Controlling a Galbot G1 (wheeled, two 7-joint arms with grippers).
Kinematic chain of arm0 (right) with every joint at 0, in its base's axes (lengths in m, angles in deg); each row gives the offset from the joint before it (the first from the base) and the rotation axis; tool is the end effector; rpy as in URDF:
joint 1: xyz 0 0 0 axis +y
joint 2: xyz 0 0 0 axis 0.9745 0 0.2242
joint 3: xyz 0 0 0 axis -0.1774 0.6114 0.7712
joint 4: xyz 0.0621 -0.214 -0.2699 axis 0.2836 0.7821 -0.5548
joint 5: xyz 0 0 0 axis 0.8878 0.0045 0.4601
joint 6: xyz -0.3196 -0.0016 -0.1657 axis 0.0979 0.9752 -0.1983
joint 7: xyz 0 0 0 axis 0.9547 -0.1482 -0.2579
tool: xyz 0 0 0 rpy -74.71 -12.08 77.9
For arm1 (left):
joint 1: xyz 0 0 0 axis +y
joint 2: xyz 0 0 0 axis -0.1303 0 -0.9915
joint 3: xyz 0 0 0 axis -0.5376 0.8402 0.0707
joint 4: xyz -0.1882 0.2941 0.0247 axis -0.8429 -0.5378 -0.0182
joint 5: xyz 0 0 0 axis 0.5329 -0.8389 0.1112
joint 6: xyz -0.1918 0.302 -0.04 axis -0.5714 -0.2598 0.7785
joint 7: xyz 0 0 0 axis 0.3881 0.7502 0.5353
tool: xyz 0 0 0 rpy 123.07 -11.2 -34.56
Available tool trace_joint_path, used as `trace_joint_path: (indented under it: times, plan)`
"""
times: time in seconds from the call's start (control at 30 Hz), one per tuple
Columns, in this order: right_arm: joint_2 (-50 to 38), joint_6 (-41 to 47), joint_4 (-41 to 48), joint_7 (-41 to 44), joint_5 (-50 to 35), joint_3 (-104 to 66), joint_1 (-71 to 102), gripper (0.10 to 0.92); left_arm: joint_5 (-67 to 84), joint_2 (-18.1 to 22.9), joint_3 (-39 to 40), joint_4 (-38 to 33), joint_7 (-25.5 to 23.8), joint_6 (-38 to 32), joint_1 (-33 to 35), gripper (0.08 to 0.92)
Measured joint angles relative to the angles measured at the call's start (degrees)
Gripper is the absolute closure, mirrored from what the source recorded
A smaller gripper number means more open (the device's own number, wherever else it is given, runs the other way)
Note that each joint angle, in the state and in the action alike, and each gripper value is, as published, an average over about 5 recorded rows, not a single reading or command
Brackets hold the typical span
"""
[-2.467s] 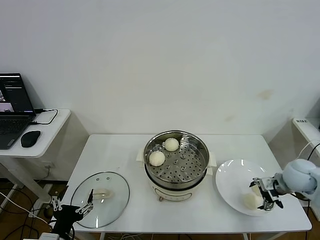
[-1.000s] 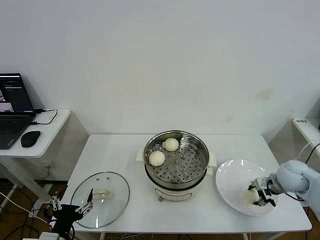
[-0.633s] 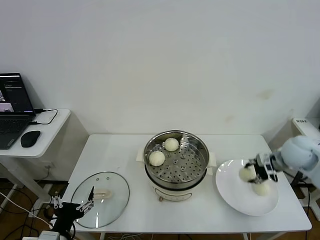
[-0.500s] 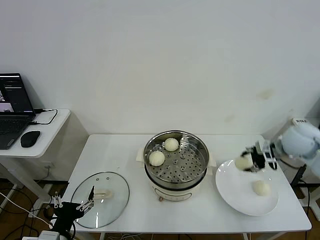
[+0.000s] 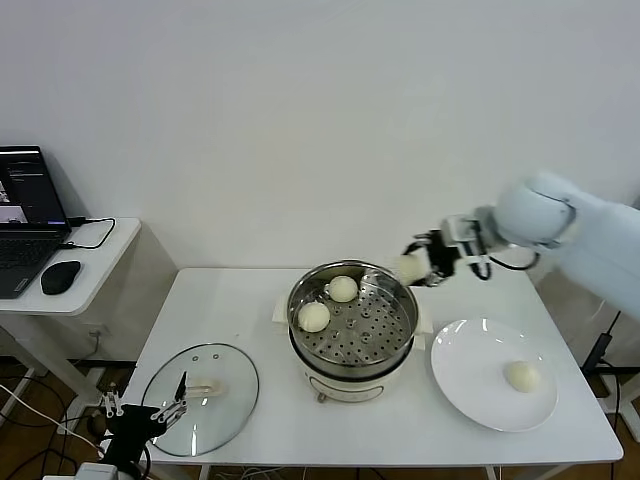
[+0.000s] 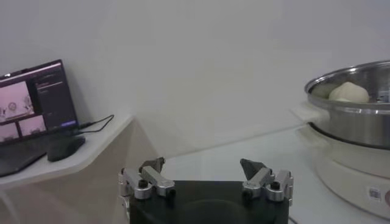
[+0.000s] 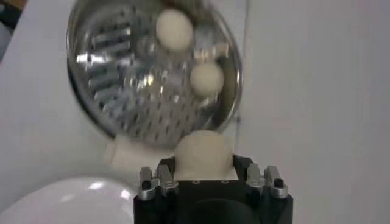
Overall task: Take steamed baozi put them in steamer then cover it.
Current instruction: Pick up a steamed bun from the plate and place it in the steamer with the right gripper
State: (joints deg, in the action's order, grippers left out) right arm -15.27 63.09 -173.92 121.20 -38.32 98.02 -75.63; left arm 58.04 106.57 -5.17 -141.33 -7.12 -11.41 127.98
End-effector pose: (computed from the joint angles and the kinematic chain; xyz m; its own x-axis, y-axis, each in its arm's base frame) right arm 0.4762 -0.0361 -0.0072 -0.3718 -0.3906 0.8421 -0.8268 -0.2732 -0.4917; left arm 0.1198 0.0887 -0.2547 -0.9766 -0.0594 0.2068 -0.0025 0.9642 0.2651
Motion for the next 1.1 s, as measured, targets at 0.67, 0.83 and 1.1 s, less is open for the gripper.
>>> trace_joint_path:
  times: [0.67,0.83,1.1]
  plan:
    - [13.4,-18.7,2.5,0.1,10.4,12.9,0.2,0.418,0.7,0.9,-1.2,-0.4,0.2,0.1,-0.7,0.177]
    - [14.1,-23.2,2.6,0.0,13.9,13.8,1.3,0.414,0.6,1.0,-1.2,-0.5,0.3,0.1,-0.6,0.177]
    - [14.8,-27.8,2.0,-0.4,17.4,14.6,2.3,0.414,0.6,1.2,-1.1,-0.5,0.3,0.1,-0.6,0.177]
